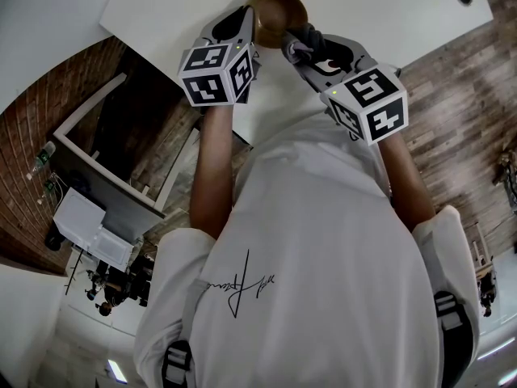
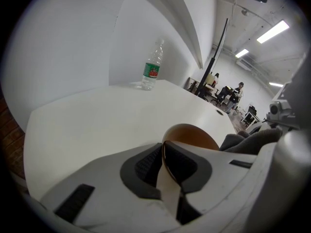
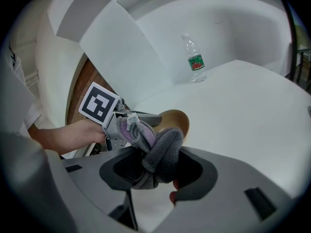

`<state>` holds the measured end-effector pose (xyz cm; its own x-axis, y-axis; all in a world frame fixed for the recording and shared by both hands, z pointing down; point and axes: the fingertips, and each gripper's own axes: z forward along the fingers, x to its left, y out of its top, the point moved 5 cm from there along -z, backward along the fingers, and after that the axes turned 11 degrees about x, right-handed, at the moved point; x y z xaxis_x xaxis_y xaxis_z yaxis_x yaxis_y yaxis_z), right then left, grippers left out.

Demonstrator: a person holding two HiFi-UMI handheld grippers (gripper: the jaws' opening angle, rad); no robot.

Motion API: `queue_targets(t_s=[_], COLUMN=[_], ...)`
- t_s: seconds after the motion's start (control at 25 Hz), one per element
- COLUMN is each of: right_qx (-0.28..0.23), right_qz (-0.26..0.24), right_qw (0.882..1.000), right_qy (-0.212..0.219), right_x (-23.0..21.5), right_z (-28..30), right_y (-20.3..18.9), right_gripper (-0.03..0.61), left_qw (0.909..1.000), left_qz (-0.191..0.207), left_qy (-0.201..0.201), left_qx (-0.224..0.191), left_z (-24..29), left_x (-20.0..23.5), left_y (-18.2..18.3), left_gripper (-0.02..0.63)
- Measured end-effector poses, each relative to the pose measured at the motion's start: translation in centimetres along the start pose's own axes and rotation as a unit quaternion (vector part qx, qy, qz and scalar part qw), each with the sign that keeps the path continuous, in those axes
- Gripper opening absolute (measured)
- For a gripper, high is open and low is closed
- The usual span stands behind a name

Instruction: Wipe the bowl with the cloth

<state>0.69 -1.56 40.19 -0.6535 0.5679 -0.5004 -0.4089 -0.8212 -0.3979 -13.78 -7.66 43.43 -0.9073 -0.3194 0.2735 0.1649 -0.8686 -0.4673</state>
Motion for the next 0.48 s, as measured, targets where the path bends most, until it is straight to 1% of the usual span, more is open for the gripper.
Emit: queue_targets(t_s=[0.48], right_qx=[0.007], right_qz=[-0.018], right_qw=[1.0], right_qy=[-0.005], right_x=[-0.7], right_z=[-0.18], right_y=[0.1], right_gripper=[0.183], left_qw=[1.0], left_qz=[0.001], left_qy=[0.004], left_qx=[0.004], left_z=[0.05], left_x=[0.29], left_y=[-0.03], left_gripper=[0.035])
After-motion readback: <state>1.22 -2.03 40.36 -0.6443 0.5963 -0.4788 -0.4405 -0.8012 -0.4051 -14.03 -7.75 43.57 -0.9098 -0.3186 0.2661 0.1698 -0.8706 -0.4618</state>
